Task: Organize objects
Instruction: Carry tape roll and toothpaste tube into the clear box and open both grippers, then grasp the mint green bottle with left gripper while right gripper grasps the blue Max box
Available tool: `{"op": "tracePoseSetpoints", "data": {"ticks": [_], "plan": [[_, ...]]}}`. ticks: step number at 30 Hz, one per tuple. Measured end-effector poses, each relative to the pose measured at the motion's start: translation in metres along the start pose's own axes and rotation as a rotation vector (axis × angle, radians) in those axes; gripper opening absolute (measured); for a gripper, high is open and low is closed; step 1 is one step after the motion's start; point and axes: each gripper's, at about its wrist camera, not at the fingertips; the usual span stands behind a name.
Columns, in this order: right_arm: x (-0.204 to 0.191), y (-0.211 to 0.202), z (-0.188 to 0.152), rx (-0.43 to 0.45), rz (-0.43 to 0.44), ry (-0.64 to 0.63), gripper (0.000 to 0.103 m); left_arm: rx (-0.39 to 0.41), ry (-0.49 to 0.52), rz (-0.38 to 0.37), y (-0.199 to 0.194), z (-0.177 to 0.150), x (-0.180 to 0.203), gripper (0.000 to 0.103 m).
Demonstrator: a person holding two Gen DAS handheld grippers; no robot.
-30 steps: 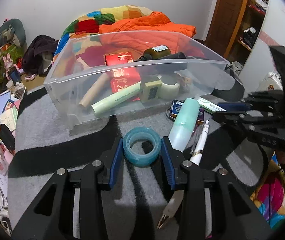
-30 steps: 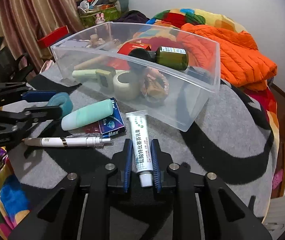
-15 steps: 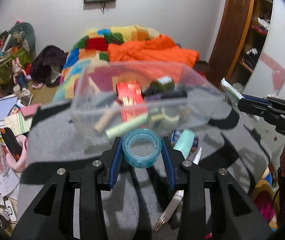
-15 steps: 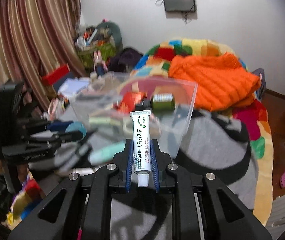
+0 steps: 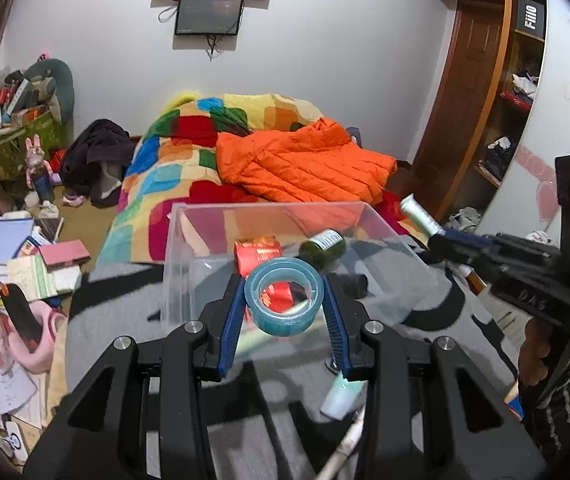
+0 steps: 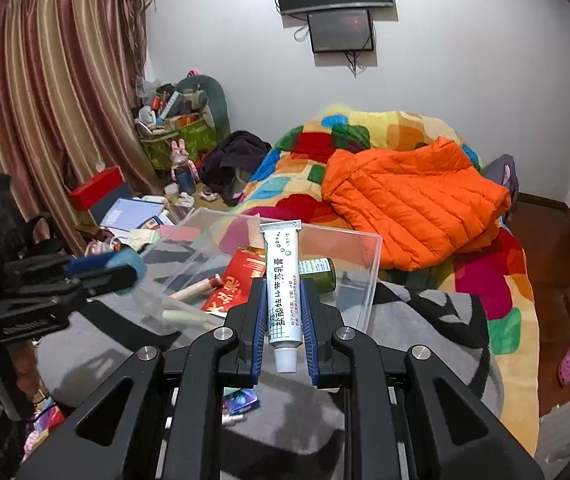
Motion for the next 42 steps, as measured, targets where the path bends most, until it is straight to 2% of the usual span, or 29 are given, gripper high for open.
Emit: {"op": "tracePoseSetpoints", "data": {"ticks": [6,11,15,17,21,25,29,33,42], "plan": [[0.005,0.043,-0.001,-0.091,-0.031,0.012,0.015,-0.020,0.015,0.063,0.026,0.006,-0.004,0.039],[0.010,0.070,-0.005,-0.158,-0.022,0.033,0.015,-0.060,-0.013,0.069,0.049,0.005,-0.017,0.039],[0.008,0.078,-0.009,-0.184,-0.019,0.024,0.015,-0.068,-0.021,0.062,0.050,0.000,-0.021,0.039],[0.007,0.077,-0.010,-0.182,-0.022,0.016,0.015,-0.073,-0.003,0.064,0.049,-0.004,-0.018,0.040],[0.007,0.072,-0.009,-0.175,-0.025,0.014,0.017,-0.064,0.008,0.069,0.043,-0.006,-0.013,0.054],[0.007,0.055,-0.006,-0.143,-0.017,0.025,0.021,-0.045,0.035,0.070,0.032,-0.009,-0.005,0.062],[0.005,0.031,-0.007,-0.105,0.004,0.020,0.028,-0.054,0.057,0.054,0.022,-0.018,0.003,0.062],[0.004,0.011,-0.016,-0.084,0.025,0.017,0.035,-0.102,0.061,0.005,0.023,-0.034,0.010,0.062],[-0.003,-0.002,-0.047,-0.127,0.040,-0.032,0.036,-0.277,0.120,-0.055,0.062,-0.070,0.033,0.062]]}}
Point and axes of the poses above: each gripper's, at about its wrist camera, not at the fingertips, and y roughly the way its jaws point, x to its right, z to its top, and after that the axes turned 9 degrees about -z, right-handed
